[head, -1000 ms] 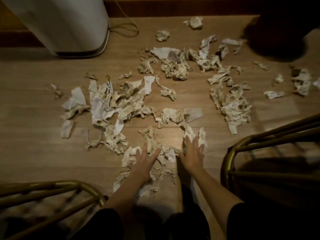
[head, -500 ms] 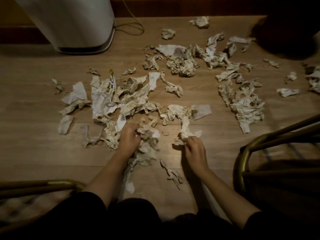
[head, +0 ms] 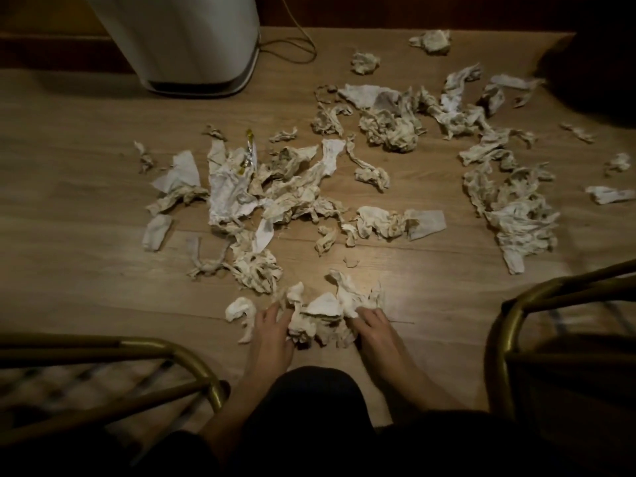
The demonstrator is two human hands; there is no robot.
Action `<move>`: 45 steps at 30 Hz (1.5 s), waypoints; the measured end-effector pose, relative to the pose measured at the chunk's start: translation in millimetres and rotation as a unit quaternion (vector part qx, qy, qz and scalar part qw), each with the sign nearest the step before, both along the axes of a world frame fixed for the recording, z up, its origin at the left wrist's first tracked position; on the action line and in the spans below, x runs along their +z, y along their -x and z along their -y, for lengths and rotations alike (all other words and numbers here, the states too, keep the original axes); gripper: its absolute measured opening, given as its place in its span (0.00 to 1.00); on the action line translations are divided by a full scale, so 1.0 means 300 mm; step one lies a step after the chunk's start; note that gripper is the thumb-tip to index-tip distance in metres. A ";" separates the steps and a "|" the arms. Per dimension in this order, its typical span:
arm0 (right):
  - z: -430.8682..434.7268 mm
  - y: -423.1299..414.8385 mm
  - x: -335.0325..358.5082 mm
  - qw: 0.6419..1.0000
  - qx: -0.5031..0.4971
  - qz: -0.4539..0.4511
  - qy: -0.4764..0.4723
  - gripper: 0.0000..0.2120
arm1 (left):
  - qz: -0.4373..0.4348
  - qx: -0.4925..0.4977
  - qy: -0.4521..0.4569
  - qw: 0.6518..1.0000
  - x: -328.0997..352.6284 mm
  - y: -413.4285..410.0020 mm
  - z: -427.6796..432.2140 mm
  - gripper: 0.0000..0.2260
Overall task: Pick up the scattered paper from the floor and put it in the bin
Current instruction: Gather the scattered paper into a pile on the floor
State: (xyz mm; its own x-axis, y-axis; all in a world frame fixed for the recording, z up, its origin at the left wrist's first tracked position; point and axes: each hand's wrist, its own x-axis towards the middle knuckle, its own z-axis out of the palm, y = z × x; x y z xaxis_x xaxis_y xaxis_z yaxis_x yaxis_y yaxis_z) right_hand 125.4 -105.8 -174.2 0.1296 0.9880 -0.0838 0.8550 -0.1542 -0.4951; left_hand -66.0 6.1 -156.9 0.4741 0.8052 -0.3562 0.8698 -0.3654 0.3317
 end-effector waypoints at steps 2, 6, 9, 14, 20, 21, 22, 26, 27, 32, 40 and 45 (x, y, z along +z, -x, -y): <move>-0.083 -0.035 0.006 1.000 -0.009 -0.006 -0.005 0.21 | 0.079 0.021 0.006 0.997 0.012 -0.020 -0.038 0.23; -0.267 -0.107 0.064 0.996 -0.062 -0.008 -0.064 0.17 | 0.158 0.084 -0.017 0.984 0.047 -0.035 -0.125 0.14; -0.419 -0.160 0.128 0.990 -0.100 0.016 -0.094 0.23 | 0.162 0.149 -0.073 0.973 0.070 -0.046 -0.195 0.18; -0.593 -0.223 0.095 0.991 -0.096 0.022 0.091 0.30 | 0.126 0.206 -0.021 0.970 0.141 -0.087 -0.275 0.40; -0.505 -0.143 0.015 0.991 -0.015 0.077 0.113 0.29 | 0.039 0.052 0.121 0.990 0.091 -0.163 -0.229 0.40; -0.471 -0.131 0.007 0.992 -0.029 0.085 0.087 0.30 | 0.005 0.024 0.110 0.994 0.076 -0.176 -0.219 0.37; -0.439 -0.128 -0.001 0.994 -0.038 0.087 0.056 0.28 | -0.017 0.007 0.084 0.996 0.066 -0.188 -0.214 0.34; -0.369 -0.178 -0.011 0.998 -0.018 0.058 -0.011 0.19 | 0.012 0.014 -0.003 1.000 0.052 -0.222 -0.216 0.25; -0.367 -0.193 0.000 0.999 -0.019 0.041 -0.022 0.17 | 0.016 0.010 0.000 1.000 0.057 -0.234 -0.225 0.23; -0.407 -0.347 0.088 0.983 -0.118 -0.021 -0.137 0.14 | 0.088 -0.040 -0.009 0.995 0.099 -0.366 -0.318 0.15; -0.361 -0.596 0.040 0.951 -0.282 0.075 0.102 0.25 | 0.080 -0.063 -0.119 0.988 0.174 -0.591 -0.511 0.25; -0.332 -0.564 -0.020 0.961 -0.267 0.078 0.004 0.19 | -0.080 -0.016 -0.041 0.996 0.064 -0.582 -0.643 0.34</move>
State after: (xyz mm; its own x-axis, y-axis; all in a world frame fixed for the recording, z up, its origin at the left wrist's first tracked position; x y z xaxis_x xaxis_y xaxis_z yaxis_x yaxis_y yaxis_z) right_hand 294.5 -6.1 -180.2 0.6290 0.7768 -0.0297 0.7167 -0.5943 -0.3650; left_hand 108.6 199.1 -137.7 0.4428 0.8201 -0.3624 0.8964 -0.4140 0.1584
